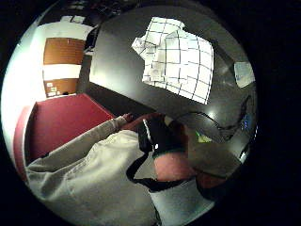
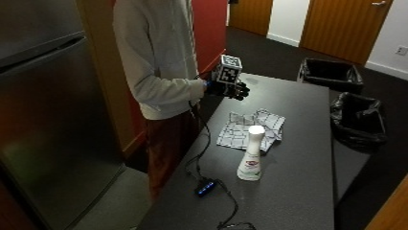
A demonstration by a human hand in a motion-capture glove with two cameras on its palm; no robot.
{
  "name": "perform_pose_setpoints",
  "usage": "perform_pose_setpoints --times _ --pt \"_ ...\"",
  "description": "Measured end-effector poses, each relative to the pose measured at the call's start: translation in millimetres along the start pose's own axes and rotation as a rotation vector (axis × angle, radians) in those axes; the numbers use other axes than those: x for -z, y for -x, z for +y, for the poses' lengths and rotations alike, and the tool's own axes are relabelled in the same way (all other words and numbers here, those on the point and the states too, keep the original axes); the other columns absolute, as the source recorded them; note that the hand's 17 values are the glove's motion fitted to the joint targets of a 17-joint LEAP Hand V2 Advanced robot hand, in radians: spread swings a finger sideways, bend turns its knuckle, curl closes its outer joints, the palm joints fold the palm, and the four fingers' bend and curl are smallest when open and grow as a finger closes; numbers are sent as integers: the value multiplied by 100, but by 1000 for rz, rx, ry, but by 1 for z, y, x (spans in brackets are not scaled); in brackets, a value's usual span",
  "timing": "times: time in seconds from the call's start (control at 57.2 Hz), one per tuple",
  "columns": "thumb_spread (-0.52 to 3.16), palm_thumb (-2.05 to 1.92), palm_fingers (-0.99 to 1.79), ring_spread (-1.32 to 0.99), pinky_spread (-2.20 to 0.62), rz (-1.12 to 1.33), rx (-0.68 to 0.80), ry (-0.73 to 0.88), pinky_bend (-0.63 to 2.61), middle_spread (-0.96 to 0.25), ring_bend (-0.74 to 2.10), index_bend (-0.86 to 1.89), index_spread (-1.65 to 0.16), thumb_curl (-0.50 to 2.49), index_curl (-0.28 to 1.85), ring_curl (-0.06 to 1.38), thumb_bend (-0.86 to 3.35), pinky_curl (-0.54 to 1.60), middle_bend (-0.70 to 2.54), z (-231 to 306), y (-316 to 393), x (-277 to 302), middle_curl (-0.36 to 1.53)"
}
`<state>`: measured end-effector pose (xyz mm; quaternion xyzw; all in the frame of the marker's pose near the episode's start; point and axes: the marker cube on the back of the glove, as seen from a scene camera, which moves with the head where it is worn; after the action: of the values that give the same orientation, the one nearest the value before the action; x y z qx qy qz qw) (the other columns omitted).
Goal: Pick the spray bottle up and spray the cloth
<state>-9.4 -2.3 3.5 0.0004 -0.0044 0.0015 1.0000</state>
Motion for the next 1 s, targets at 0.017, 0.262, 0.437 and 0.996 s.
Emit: perform_pose_setpoints --times 0.017,0.262,0.437,0.996 --pt "41 39 17 3 11 -1 1 1 38 1 24 12 -19 10 3 4 23 8 19 0 1 0 4" --pt "88 49 9 6 22 0 -31 -23 43 1 28 15 -36 21 13 12 15 21 20 -5 16 -1 16" --pt "96 54 7 7 24 -1 -73 -76 44 1 29 15 -37 27 17 16 8 25 21 -3 18 2 21" --pt "100 64 7 7 24 -19 -224 -211 41 0 28 16 -39 37 24 21 -2 30 20 47 -39 9 29"
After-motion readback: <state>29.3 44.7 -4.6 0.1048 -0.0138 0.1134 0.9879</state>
